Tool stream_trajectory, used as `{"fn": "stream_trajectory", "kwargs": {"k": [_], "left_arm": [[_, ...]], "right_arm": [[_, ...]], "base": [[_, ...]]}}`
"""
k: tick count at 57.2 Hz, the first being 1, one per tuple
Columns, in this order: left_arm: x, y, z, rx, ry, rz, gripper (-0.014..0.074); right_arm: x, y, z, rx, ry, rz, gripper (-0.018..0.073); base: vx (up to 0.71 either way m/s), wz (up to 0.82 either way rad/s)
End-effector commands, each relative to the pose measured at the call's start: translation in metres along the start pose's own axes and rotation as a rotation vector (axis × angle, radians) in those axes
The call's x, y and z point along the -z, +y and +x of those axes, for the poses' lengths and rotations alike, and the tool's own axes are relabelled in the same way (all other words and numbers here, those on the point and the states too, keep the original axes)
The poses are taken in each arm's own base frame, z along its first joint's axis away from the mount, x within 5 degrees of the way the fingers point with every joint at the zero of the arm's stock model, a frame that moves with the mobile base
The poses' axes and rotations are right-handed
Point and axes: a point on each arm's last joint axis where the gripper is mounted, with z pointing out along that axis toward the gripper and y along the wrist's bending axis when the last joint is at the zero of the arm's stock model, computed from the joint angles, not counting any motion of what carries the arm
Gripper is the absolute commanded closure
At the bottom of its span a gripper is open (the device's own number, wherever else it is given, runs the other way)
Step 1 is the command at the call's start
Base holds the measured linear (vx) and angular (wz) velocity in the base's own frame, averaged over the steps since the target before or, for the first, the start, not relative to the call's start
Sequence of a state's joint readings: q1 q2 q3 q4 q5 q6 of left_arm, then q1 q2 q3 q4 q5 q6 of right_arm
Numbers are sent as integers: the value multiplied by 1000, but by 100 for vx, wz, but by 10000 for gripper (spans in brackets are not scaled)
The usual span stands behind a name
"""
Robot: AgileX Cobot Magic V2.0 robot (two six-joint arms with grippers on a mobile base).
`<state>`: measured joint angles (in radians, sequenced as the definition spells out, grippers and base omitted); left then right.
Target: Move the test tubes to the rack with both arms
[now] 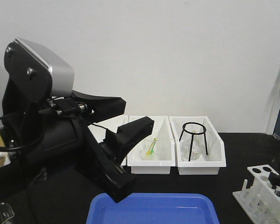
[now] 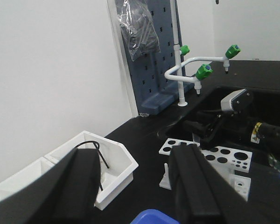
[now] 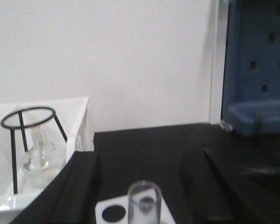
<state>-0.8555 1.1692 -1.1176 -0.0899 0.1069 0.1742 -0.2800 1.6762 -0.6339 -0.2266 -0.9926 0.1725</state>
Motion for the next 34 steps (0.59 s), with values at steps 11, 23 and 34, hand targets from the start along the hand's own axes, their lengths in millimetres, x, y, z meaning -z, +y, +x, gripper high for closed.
{"fn": "stream_trajectory", "kwargs": {"k": [11,23,34], "left_arm": [[9,2,-20,12,-100,-11,150],[9,-1,-6,55,55,15,189],[9,-2,2,39,135,23,463]], "right_arm": [[29,11,-85,76,-233,-27,116],[76,27,-132,130,-178,-68,148],[123,39,-155,128,-107,-86,370]], "base": [[0,0],[0,0],[0,0]]}}
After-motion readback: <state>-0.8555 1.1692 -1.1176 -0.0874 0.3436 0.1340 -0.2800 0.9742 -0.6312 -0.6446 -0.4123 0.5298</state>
